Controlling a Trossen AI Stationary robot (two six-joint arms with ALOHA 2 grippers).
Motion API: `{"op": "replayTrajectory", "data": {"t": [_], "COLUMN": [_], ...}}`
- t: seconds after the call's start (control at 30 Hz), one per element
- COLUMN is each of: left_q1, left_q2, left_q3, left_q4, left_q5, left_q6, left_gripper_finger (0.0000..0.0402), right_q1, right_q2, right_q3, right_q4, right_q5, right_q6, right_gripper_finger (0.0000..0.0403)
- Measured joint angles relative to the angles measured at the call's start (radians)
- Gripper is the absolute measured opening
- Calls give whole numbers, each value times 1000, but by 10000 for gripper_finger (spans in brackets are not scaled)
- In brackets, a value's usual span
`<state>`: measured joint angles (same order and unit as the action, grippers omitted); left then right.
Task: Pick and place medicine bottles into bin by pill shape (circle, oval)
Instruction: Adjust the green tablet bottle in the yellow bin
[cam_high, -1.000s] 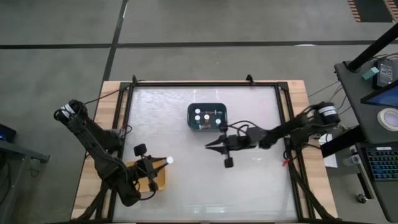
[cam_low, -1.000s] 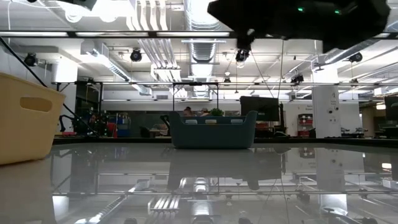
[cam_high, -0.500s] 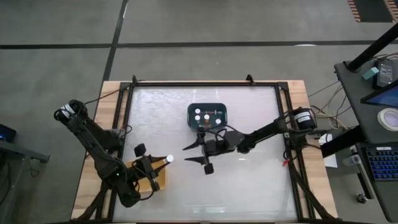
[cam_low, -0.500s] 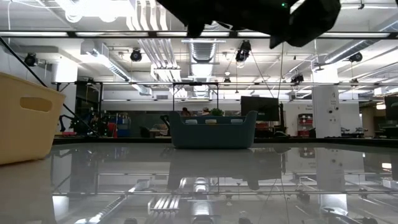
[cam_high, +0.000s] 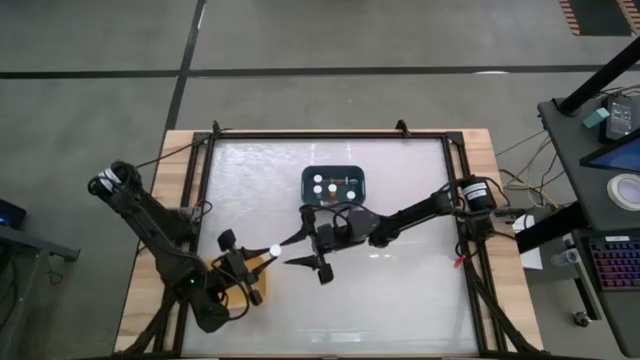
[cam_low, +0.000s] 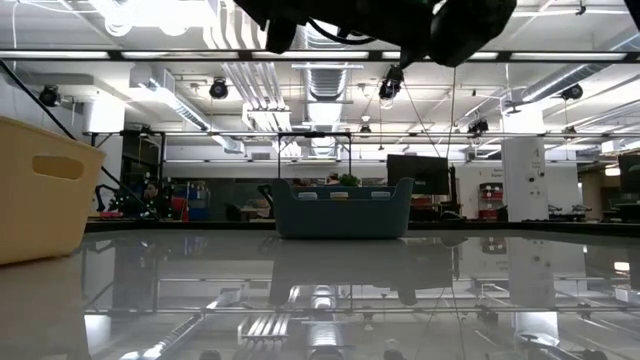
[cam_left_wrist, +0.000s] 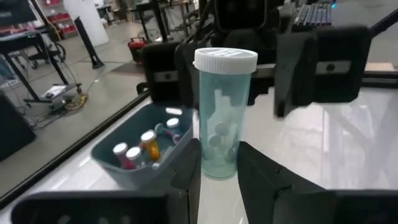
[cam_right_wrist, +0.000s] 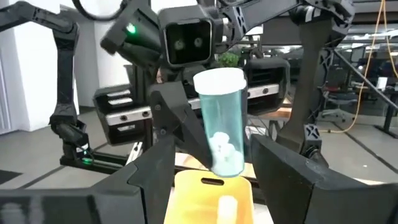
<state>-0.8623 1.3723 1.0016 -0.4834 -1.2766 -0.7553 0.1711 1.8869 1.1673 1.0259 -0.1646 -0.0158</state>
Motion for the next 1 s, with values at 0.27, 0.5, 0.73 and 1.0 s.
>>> {"op": "replayTrajectory", "data": {"t": [0.27, 0.5, 0.73, 1.0], "left_q1": [24, 32, 40, 41], "left_q2": [20, 20, 20, 21], "left_q3": [0, -1, -2, -2], "left_q4": [111, 110, 112, 113], "left_q5": [-1, -1, 0, 3], "left_q6": [124, 134, 134, 135], "left_gripper_finger": [66, 66, 66, 66], "right_q1": [0, 1, 0, 0], "right_q2": [0, 0, 0, 0], "right_q3": [21, 21, 37, 38], "right_q4": [-35, -27, -34, -40], "right_q5": [0, 2, 8, 14], "right_q6": [-10, -13, -35, -55], "right_gripper_finger": [199, 180, 162, 121]}}
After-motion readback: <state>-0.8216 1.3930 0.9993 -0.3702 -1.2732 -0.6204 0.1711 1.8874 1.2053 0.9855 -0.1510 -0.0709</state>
